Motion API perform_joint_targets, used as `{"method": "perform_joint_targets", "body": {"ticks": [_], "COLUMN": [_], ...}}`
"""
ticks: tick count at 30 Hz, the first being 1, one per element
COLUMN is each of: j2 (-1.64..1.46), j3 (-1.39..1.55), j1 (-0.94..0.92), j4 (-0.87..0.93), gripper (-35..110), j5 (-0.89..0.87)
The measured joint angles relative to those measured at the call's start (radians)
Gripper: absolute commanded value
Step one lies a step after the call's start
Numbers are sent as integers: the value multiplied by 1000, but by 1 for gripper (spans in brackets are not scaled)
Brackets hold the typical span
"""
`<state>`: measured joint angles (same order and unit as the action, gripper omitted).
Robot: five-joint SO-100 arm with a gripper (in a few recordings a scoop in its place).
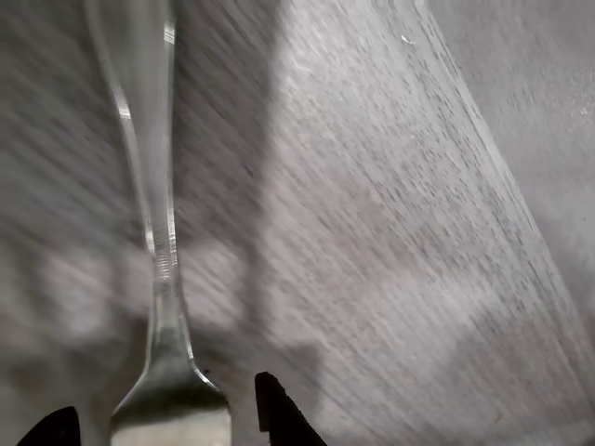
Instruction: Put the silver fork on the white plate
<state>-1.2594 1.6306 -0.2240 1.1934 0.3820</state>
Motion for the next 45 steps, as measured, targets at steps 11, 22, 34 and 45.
{"method": "perform_joint_targets", "body": {"ticks": [11, 22, 34, 45], "j2": [5, 3, -144, -163], "j3": [-12, -14, -14, -14], "j1": [9, 5, -3, -34], "j4": [0, -2, 69, 95], "gripper": [0, 16, 28, 27], "j5": [2, 5, 29, 94]}}
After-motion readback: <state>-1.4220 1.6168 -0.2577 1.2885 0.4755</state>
